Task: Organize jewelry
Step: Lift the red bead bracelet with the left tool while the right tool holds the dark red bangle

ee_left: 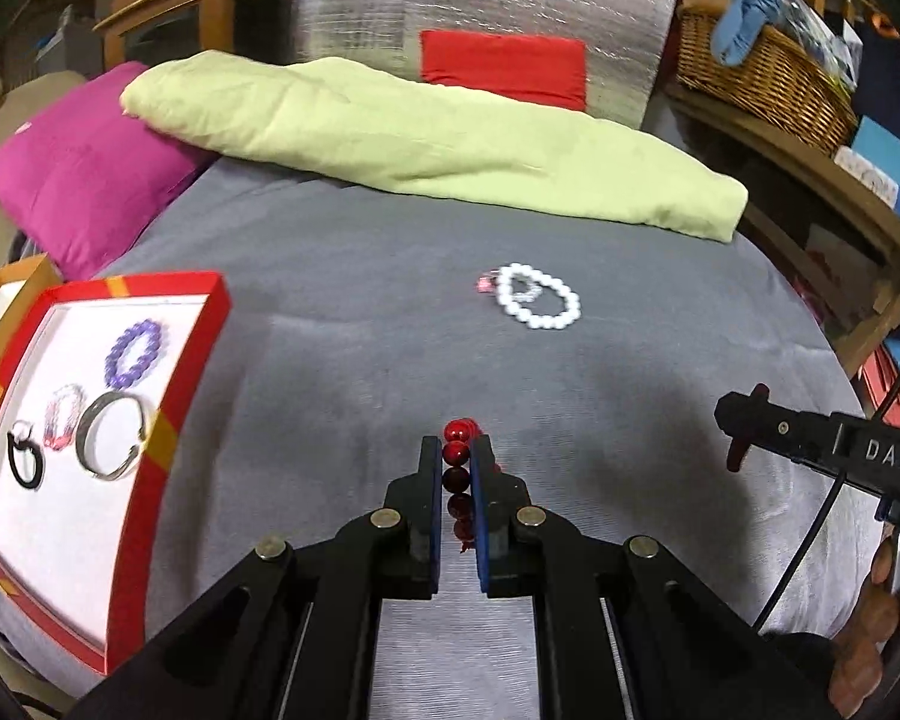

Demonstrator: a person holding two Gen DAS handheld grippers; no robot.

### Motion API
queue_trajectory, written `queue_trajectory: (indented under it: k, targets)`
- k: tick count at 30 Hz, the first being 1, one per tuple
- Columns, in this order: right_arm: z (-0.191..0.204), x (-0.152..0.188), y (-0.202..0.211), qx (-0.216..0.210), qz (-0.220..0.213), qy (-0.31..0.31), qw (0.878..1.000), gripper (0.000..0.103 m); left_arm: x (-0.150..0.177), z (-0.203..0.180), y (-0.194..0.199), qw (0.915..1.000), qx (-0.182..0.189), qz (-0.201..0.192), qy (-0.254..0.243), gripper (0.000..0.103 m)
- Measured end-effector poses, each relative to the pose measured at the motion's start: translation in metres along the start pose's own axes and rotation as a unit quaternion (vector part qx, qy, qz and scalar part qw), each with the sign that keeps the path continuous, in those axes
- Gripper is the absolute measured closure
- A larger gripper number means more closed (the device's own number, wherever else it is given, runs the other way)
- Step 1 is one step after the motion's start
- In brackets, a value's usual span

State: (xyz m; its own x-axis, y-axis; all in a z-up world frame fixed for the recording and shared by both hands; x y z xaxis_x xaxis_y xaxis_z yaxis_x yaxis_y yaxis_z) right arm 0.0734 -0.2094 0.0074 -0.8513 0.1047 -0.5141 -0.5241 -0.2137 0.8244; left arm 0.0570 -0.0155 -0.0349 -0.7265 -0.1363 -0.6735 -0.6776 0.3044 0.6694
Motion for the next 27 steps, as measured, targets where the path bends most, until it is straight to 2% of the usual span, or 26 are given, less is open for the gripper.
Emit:
queue_trajectory:
  k: [5,11,17,27]
  targets:
    - [0.012,0.004,-0.005,0.035,-0.021,0.024,0.999,0.095,0.000,0.016,0.006,0.9997,-0.005,-0.023,0.007,0.094]
    - [0.012,0.001,-0.008,0.057,-0.047,0.024,0.997,0.095,-0.001,0.024,0.002,0.9995,-0.007,-0.026,0.016,0.094]
    - [0.015,0.000,-0.003,0.058,-0.068,0.038,0.995,0.095,-0.003,0.020,0.001,0.9992,-0.018,-0.035,0.007,0.094]
    - [0.016,0.001,-0.001,0.054,-0.069,0.038,0.995,0.095,0.001,0.019,0.000,0.9991,-0.029,-0.031,0.000,0.094]
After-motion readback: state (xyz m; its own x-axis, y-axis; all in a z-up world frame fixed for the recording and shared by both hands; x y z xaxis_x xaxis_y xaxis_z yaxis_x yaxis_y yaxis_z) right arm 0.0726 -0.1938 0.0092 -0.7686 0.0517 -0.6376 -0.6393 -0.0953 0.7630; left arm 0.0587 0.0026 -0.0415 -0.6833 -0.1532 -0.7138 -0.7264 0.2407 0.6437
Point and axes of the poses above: each gripper's, at about its wrist camera, not at the fingertips, and y roughly against the way its jaws point, z to its left, x to its underside, the point moved 6 cm from there along -y, roughly the way its jaws point, and after that the axes turned 15 degrees about x, right-handed, at the moved point
